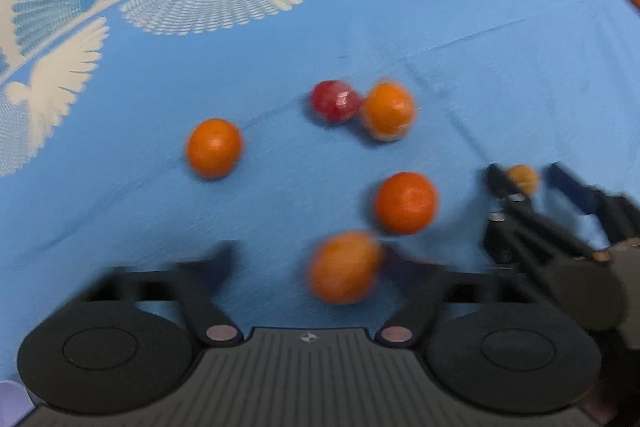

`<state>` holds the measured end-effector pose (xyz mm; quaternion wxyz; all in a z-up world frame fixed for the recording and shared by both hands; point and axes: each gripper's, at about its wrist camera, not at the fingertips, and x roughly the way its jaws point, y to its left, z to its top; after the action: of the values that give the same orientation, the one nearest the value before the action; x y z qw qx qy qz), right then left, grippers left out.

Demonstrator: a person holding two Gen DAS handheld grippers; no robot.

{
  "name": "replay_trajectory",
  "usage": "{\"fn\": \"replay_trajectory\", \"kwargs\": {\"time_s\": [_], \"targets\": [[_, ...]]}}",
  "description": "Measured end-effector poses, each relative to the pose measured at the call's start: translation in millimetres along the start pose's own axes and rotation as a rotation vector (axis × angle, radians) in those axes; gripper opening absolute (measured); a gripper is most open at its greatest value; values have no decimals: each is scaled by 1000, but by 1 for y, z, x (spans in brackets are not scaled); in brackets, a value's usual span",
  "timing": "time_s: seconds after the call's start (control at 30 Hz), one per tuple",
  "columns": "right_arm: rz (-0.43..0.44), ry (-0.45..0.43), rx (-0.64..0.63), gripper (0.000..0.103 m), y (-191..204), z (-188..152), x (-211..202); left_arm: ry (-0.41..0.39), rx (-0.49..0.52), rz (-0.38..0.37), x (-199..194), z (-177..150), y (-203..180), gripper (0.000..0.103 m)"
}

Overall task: Organize fruits
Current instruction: 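Grasp a wrapped orange fruit with the left tool while the right tool grasps a yellow fruit, then carry the wrapped orange fruit and yellow fruit toward the plate with both tools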

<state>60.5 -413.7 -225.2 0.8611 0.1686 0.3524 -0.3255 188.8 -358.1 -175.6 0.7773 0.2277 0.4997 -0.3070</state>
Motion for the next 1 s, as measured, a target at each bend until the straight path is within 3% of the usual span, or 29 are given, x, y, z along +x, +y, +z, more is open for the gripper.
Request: {"fn": "replay_trajectory", "kwargs": {"time_s": [0.03, 0.17, 0.3, 0.43, 0.57, 0.7, 0.77, 0.87, 1.0], "targets": [[9, -8, -9, 30, 2, 0, -2, 8, -5, -21, -3, 0, 0, 38], [13, -64, -49, 30, 6, 1, -11, -32, -1, 17, -26, -8, 0, 38], [-5, -158, -79, 30, 7, 2, -27, -39, -84, 20, -65, -26, 21, 38], [-54, -181, -104, 30, 0, 7, -44, -33, -191, 60, -119, -61, 50, 38], [-53, -226, -73, 30, -17, 20, -99, 23, -286, 68, -164, -117, 73, 38], [73, -296, -125, 30, -22, 16, -185, 25, -301, 96, -200, -171, 82, 38], [206, -307, -200, 30, -16, 5, -234, 31, -306, 113, -214, -196, 88, 38], [345, -273, -229, 30, -10, -12, -289, 16, -316, 147, -238, -229, 96, 38], [459, -234, -193, 30, 2, -31, -338, -32, -340, 161, -271, -263, 102, 38]]}}
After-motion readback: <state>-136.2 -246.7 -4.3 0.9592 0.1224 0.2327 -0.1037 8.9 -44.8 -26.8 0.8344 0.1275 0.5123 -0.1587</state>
